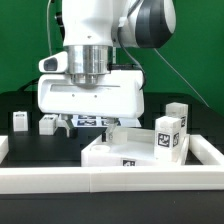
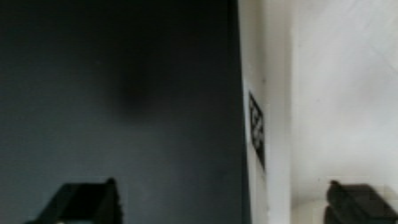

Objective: Assemble square table

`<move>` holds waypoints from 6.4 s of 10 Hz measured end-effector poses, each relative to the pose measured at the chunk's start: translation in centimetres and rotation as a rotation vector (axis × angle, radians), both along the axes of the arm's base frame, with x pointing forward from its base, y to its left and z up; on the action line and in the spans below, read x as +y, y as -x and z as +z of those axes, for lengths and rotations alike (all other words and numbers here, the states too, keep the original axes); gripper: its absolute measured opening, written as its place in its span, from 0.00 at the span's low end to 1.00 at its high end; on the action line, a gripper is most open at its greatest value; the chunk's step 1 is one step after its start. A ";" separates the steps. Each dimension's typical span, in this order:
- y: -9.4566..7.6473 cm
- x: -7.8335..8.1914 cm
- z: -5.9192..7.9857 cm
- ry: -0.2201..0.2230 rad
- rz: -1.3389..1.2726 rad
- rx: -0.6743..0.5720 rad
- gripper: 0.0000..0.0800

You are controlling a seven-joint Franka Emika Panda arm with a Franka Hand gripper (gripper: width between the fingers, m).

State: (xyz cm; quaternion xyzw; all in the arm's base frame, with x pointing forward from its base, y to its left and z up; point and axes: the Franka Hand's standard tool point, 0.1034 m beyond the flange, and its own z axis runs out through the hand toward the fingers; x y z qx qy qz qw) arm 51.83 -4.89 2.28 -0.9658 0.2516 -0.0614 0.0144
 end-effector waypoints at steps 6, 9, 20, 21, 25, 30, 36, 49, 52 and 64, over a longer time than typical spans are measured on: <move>0.0 0.0 -0.1 0.001 0.003 0.002 0.07; 0.0 0.0 -0.1 0.001 0.003 0.002 0.07; -0.1 -0.4 0.0 0.053 0.328 0.009 0.07; -0.2 -0.2 0.0 0.068 0.406 0.013 0.07; -1.4 0.9 0.5 0.117 0.631 0.017 0.07; -1.5 0.8 0.5 0.175 0.970 0.031 0.07; -2.3 1.3 0.8 0.240 1.305 0.053 0.07; -5.6 4.0 1.3 0.236 1.489 0.058 0.07; -8.0 5.8 1.5 0.290 1.813 0.068 0.07; -12.1 11.1 1.0 0.271 1.921 0.092 0.07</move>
Offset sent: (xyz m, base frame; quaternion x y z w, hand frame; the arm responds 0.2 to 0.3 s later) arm 0.0000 0.0000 0.0000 0.0000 0.0000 0.0000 1.0000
